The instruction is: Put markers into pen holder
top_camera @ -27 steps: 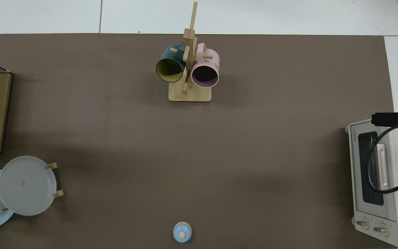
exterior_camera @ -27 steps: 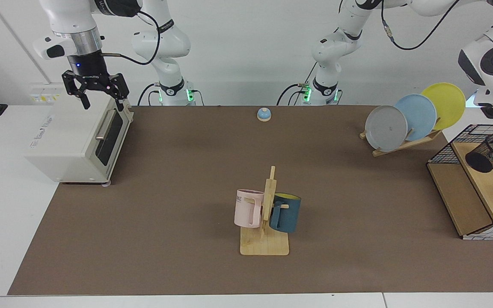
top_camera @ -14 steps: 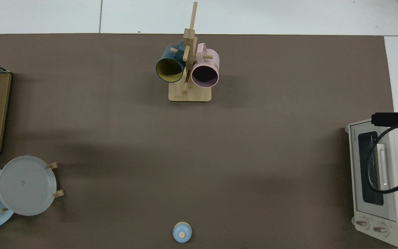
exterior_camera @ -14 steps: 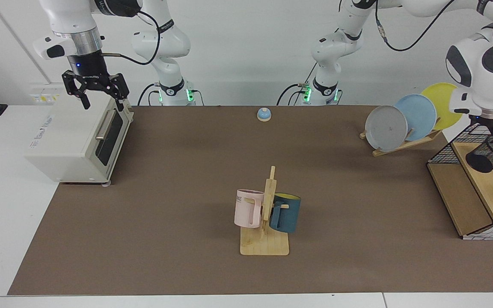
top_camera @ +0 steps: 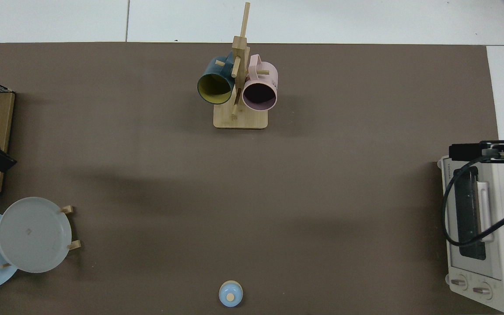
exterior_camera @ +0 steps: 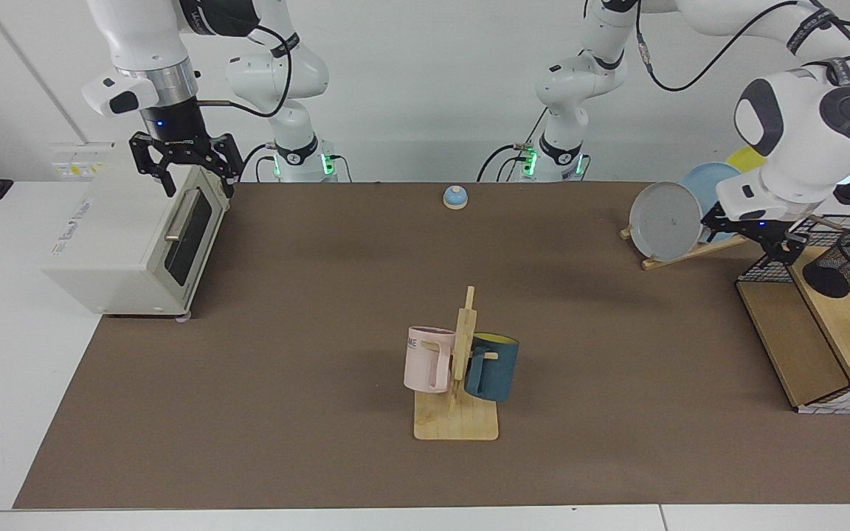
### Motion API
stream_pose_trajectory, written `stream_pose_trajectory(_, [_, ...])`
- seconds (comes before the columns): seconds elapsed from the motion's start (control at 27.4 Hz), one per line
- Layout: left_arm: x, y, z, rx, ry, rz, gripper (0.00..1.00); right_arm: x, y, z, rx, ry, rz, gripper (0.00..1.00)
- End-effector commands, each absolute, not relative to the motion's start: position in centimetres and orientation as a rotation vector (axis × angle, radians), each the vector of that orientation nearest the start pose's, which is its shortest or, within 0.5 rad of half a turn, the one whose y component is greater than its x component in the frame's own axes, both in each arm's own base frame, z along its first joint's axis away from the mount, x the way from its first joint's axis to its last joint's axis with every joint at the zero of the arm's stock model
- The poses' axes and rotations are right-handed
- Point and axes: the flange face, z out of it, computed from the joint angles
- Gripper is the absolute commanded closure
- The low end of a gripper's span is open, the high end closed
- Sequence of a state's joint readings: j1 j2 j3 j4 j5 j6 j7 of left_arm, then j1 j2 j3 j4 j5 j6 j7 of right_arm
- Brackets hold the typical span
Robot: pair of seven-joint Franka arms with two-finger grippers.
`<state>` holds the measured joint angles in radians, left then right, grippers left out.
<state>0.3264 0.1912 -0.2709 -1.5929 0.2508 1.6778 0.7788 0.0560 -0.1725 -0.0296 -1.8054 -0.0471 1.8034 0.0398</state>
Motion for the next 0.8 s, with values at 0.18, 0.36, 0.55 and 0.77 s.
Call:
stream_pose_trajectory(0.18, [58.6, -4.8, 51.8, -2.997, 0.487, 0.215, 0.00, 52.8, -0.2, 62.2, -3.180, 0.009, -0.253, 0.00])
stream_pose_trajectory(0.36, [58.0, -6.0, 52.7, -3.033, 0.400, 0.210, 0.00, 54.2, -0.2, 63.5, -3.172, 0.011, -0.301, 0.00])
stream_pose_trajectory(0.55, [57.7, -5.6, 54.1, -3.033, 0.409, 0.173, 0.00, 55.2, 0.5, 63.9, -3.168, -0.005, -0.326, 0.00])
stream_pose_trajectory(0.77, [57.4, -4.0, 55.9, -3.039, 0.356, 0.129, 0.00, 54.5, 0.0, 64.9, -3.167, 0.010, -0.347, 0.00])
